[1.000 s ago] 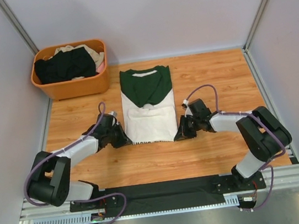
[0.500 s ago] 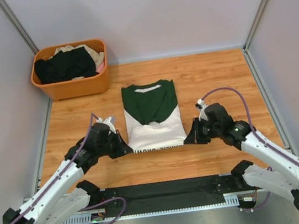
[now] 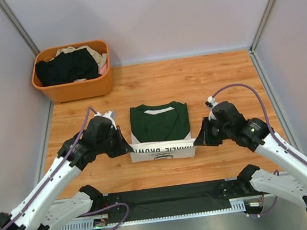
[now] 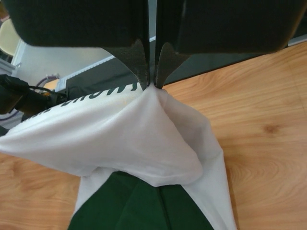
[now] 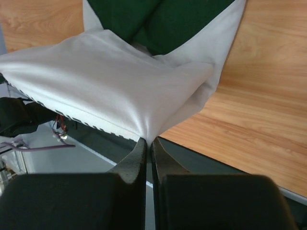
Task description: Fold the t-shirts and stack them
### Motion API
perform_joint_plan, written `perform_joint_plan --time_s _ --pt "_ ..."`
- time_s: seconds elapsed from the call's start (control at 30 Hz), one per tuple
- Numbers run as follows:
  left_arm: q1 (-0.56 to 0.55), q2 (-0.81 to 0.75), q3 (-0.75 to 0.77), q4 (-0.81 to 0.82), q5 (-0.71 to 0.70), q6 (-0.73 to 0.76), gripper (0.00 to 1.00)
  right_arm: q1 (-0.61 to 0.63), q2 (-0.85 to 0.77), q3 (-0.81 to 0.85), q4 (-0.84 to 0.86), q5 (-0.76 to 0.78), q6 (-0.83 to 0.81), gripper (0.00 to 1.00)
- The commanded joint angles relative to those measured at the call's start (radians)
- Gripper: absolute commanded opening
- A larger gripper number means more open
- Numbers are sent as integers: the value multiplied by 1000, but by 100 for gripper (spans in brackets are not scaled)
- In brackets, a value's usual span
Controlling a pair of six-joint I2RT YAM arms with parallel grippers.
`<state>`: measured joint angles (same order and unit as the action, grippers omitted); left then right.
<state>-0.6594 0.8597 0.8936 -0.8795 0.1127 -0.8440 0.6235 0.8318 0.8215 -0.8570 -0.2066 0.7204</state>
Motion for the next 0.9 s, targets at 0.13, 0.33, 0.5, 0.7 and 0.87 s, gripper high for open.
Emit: perform_joint_plan --time_s 0.13,0.33,0.5,0.7,0.87 --pt "87 211 165 -53 -56 157 0 -117 159 96 -48 90 -142 0" --pt "168 375 294 -42 -10 253 0 -202 280 148 -2 46 -214 0" --pt "237 539 413 -42 51 319 0 -278 418 241 27 1 -282 0" --pt "297 694 544 -33 70 341 0 -317 581 370 49 -28 -318 0" --pt "325 814 643 -30 107 345 0 -335 676 438 62 -39 -335 0"
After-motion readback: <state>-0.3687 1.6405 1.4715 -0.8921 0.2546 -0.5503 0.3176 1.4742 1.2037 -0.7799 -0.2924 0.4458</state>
